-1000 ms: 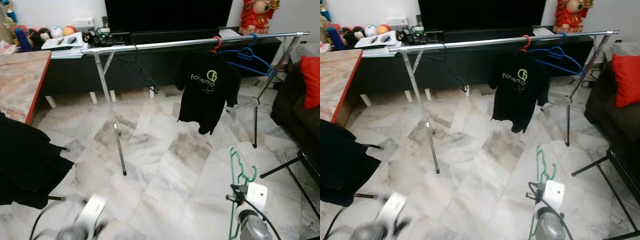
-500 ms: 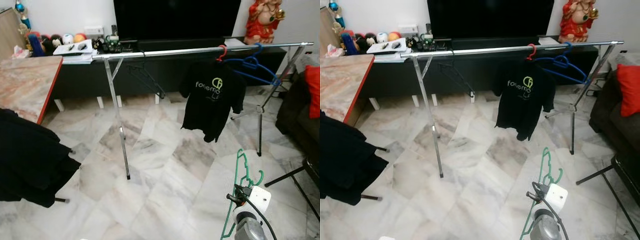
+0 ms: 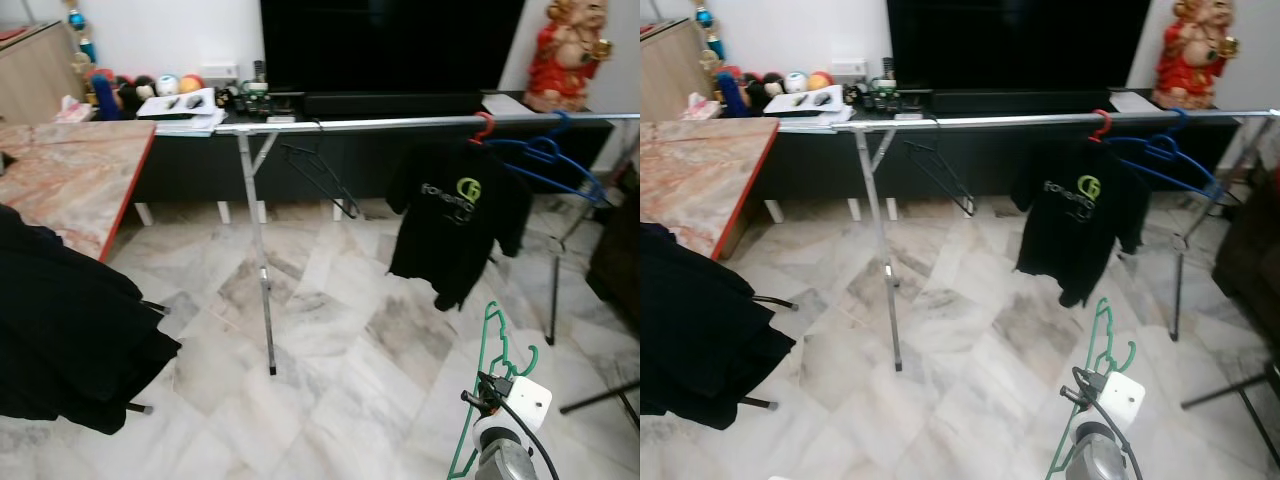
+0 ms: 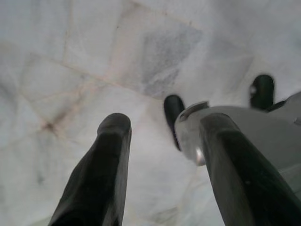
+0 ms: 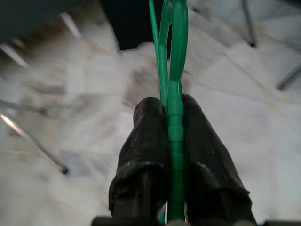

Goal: Hang hanger

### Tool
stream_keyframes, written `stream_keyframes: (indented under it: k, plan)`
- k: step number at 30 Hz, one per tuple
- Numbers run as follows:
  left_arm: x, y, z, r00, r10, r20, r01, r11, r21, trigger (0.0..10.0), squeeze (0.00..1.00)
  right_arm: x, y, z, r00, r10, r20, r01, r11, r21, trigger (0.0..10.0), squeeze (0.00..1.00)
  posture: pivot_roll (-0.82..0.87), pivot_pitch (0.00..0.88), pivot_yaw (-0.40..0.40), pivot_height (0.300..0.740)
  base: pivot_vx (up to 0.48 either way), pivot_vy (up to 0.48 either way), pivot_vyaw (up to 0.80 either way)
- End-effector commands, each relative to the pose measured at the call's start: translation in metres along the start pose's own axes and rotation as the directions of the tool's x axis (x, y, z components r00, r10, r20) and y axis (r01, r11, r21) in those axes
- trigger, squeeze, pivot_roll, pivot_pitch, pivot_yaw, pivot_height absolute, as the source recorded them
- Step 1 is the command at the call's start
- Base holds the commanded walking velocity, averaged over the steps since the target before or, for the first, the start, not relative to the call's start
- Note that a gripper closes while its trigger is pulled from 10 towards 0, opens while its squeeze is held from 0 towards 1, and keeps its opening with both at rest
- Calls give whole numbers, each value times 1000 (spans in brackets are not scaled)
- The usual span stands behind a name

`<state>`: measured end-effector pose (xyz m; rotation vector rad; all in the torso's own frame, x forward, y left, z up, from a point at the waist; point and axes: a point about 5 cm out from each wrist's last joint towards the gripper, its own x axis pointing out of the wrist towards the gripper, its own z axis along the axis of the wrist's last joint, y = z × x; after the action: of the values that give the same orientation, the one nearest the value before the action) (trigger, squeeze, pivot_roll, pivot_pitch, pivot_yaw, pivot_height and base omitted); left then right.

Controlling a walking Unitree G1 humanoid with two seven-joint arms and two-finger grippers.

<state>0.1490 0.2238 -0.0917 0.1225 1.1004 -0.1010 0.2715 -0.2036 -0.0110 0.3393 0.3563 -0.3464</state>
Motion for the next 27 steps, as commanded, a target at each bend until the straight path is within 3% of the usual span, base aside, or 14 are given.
stream_keyframes:
  k: [1, 22, 27]
  plan:
    - [2, -6, 3, 1000, -18, 4, 18, 1000, 11, 10000, 0, 0, -8, 3, 1000, -15, 9, 15, 1000, -19, 10000, 0, -5, 0, -11, 740, 398, 0, 0]
    - [1, -2, 4, 1000, -1, 10, 1, 1000, -6, 10000, 0, 8, -4, 19, 999, 2, 35, 0, 999, -52, 10000, 0, 4, 88, -14, 740, 405, 0, 0]
    - [-2, 5, -7, 1000, 13, -8, -14, 1000, -23, 10000, 0, 12, 3, 24, 999, 31, 20, -29, 997, -71, 10000, 0, 18, 106, -18, 740, 409, 0, 0]
